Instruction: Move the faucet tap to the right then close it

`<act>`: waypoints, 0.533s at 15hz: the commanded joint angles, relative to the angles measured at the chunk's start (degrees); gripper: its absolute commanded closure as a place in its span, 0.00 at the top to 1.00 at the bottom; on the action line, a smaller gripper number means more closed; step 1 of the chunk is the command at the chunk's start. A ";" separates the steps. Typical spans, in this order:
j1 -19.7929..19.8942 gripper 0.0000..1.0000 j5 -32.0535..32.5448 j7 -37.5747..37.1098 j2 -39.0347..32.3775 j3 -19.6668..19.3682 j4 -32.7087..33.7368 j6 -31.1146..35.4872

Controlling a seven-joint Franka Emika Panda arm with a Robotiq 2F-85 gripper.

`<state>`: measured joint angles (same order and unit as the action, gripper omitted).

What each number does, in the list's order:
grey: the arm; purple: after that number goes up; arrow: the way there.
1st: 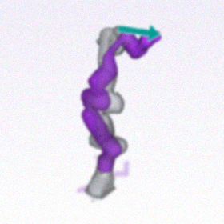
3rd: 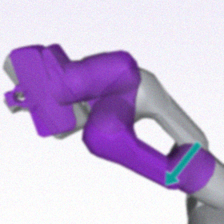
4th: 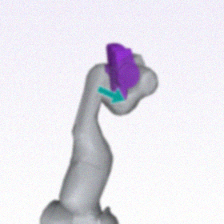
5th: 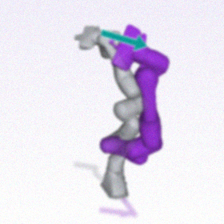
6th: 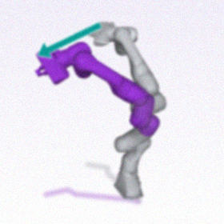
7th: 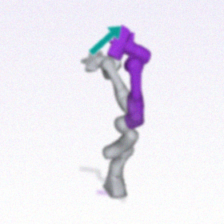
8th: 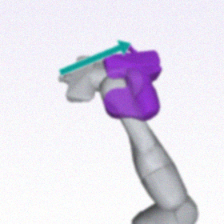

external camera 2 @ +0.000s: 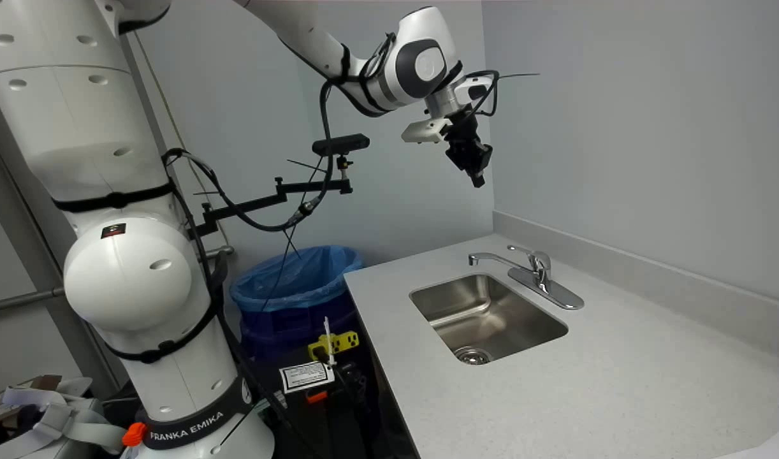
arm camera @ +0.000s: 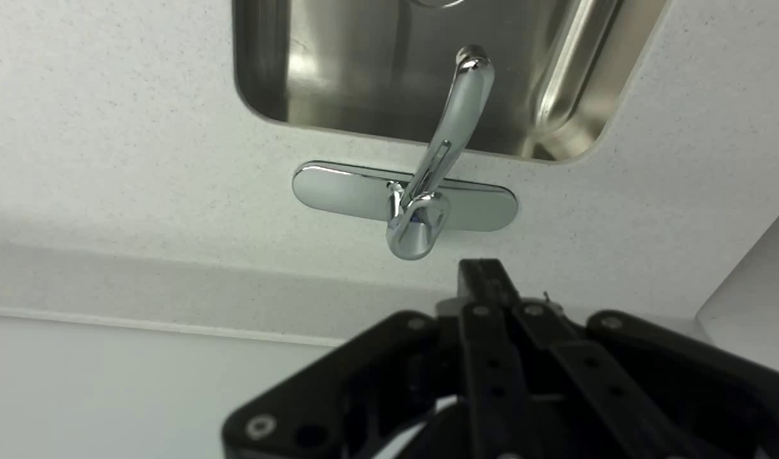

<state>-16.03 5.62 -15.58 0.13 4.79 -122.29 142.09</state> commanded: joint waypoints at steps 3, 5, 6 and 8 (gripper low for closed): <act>1.86 0.00 -0.33 -1.23 5.73 4.06 -3.89 -2.85; 2.08 0.00 0.23 -2.02 6.69 4.79 -4.50 -2.95; 2.28 0.00 0.84 -2.52 7.13 5.04 -4.91 -2.73; 2.79 0.00 1.25 -3.40 7.73 5.32 -5.51 -2.42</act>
<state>-15.27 5.64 -16.94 4.70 8.53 -125.50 140.60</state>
